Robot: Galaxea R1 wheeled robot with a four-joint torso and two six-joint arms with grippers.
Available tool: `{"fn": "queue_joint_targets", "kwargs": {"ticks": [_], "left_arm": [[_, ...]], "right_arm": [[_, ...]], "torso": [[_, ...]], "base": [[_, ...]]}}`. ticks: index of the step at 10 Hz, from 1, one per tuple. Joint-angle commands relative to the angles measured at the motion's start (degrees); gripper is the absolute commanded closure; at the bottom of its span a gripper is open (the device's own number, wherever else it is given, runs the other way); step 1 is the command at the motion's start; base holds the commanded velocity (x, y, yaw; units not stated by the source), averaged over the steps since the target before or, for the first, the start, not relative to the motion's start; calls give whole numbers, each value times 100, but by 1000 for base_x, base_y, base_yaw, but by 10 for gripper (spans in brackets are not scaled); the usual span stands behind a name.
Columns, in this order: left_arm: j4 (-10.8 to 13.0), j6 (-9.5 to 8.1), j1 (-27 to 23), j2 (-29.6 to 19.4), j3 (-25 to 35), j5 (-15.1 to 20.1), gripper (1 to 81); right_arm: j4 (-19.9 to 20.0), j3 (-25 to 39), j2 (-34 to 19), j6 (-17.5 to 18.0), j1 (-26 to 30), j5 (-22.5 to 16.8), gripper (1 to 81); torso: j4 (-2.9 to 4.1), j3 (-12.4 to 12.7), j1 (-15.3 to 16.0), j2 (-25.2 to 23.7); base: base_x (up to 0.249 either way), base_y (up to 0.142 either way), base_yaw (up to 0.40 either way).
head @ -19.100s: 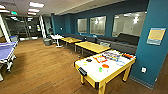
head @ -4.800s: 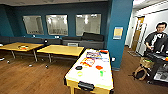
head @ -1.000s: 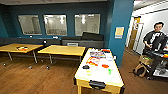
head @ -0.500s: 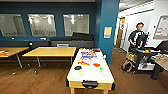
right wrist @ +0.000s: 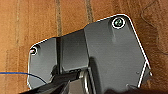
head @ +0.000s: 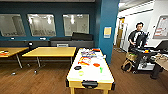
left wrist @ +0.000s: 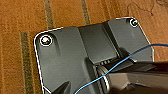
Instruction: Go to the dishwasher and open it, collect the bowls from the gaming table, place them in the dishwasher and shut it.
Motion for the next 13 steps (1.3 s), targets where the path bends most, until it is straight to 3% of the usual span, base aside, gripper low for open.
{"fn": "queue_joint_targets", "kwargs": {"ticks": [1, 5, 13], "left_arm": [[-21, -11, -306, 7, -8, 264, 10], [14, -3, -306, -10, -8, 264, 10], [58, -3, -306, -1, -8, 264, 10]], "right_arm": [[-32, 9, 5, 7, 314, -229, 10], [-32, 0, 5, 7, 313, -229, 10], [-50, 27, 5, -11, 304, -229, 10]], "torso": [[0, 0, 1, 0], [0, 0, 1, 0], [0, 2, 1, -2]], "base": [[0, 0, 0], [17, 0, 0], [103, 0, 0]]}}
